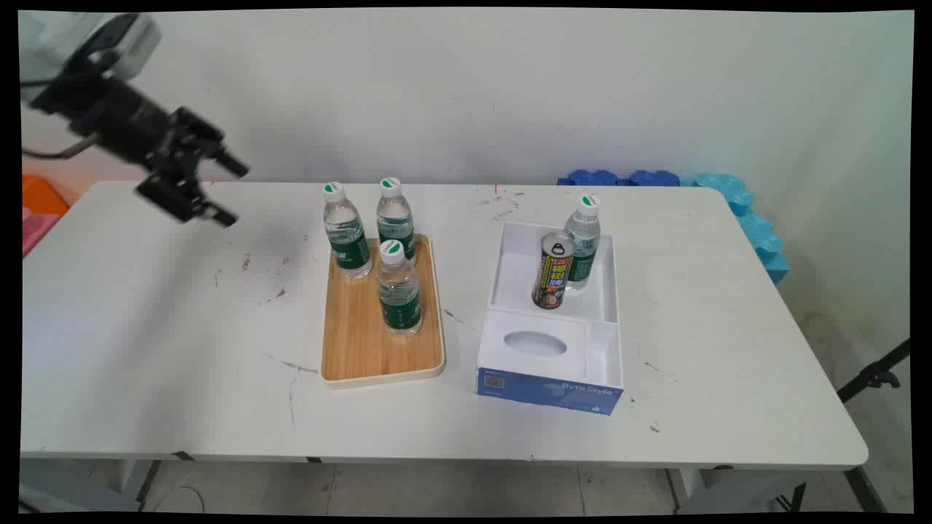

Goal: Pick up the green bottle from the white box

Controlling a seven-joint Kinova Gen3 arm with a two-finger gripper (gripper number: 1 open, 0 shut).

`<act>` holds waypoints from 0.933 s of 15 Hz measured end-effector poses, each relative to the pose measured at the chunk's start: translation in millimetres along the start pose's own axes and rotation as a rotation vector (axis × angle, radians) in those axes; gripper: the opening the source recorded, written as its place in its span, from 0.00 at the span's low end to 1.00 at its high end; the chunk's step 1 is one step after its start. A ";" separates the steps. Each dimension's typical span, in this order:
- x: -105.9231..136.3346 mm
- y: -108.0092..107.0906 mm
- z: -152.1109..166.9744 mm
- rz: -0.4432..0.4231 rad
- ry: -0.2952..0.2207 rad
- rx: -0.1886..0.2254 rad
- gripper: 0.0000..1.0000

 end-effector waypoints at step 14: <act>191.7 -5.9 92.6 -0.109 0.155 0.056 1.00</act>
